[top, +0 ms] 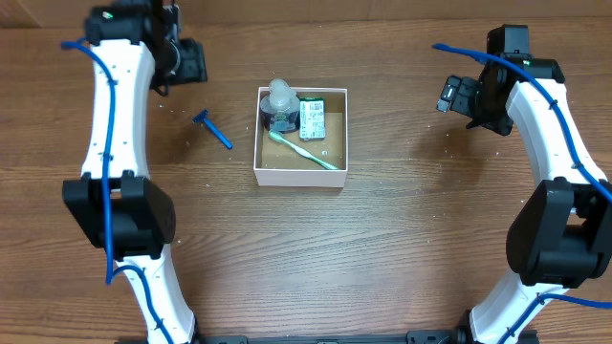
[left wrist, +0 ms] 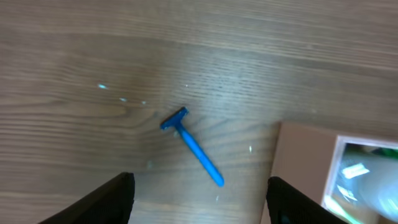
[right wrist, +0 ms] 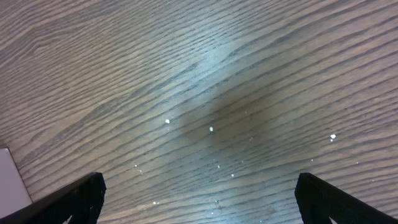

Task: Pack container
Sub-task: 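Release the tube and move the left gripper to the blue razor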

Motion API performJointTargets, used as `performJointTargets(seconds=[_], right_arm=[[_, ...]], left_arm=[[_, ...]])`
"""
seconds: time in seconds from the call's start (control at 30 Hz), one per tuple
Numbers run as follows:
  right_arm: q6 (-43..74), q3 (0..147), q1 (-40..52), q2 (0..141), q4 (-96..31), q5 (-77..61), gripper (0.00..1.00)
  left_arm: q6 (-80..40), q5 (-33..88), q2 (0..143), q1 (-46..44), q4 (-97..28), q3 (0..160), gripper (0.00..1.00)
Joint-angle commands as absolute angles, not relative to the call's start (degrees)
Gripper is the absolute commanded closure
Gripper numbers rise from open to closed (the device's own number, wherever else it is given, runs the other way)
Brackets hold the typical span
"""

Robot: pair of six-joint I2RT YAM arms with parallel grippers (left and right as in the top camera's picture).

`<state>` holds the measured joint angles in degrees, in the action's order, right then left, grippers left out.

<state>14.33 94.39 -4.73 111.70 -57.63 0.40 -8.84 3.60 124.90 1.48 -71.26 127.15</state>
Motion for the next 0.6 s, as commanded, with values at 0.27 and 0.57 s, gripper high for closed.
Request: performJointTargets(seconds=[0.27, 0.57], right_arm=[[14.11, 95.33, -4.54, 110.06, -57.30, 0.75, 0.00], [14.11, 95.33, -4.54, 110.06, -57.30, 0.75, 0.00]], left_arm=[[-20.45, 2.76, 126.45, -0.47, -52.18, 103.61, 0.32], [-22.04, 0.97, 126.89, -0.54, -44.88, 95.88, 0.35]])
